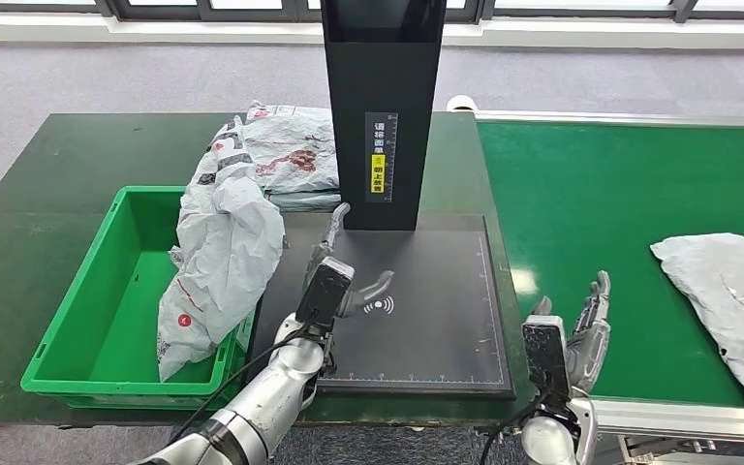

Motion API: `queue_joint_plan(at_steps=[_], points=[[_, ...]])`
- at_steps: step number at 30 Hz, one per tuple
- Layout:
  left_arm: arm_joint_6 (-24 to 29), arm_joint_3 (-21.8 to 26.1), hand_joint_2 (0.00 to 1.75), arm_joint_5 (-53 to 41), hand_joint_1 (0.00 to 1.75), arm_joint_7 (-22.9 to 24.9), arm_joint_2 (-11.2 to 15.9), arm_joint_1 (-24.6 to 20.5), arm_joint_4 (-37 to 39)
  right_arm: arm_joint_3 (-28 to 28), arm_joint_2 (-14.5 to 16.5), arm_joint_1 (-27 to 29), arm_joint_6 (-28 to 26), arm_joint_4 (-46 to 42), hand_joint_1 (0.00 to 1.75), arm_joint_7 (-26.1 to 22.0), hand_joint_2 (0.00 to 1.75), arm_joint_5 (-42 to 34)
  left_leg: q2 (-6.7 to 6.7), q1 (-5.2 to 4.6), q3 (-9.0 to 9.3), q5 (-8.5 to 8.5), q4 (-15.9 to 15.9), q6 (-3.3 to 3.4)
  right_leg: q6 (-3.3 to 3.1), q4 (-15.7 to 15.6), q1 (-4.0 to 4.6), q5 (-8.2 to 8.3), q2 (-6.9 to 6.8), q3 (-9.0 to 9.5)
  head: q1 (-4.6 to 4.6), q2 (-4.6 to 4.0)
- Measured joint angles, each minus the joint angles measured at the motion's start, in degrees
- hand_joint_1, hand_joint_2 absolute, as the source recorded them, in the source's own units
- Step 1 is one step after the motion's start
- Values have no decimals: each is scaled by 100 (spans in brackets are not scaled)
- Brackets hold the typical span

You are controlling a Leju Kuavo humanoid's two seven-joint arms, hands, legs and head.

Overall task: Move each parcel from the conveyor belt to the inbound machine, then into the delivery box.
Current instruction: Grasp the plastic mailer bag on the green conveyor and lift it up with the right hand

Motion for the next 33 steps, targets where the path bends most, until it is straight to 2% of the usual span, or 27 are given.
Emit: queue_joint_plan(at_steps=[7, 14, 23, 33], points=[[224, 37, 175, -61, 0, 41, 26, 92, -86, 1, 0, 17, -62, 0, 0, -76, 175, 223, 0, 0, 0, 0, 0, 0, 0, 0, 0, 0, -1, 0, -1, 0], [100, 109, 175, -195, 0, -4, 89, 140, -80, 68, 2, -81, -83, 47, 0, -248, 175, 266, -1, 0, -3, 0, 0, 0, 0, 2, 0, 0, -1, 0, 0, 1], [-75, 101, 175, -481, 0, 269, 92, 141, -231, 437, 2, -362, -202, 269, 0, -210, 175, 60, -3, 0, -3, 1, 0, 0, 0, 2, 0, 0, -2, 1, 1, -1], [-103, 96, 175, -536, 0, 303, 92, 140, -259, 575, -2, -423, -240, 461, 0, -263, 175, -44, -3, 0, -3, 0, 0, 0, 0, 1, 0, 0, -2, 0, 1, 0]])
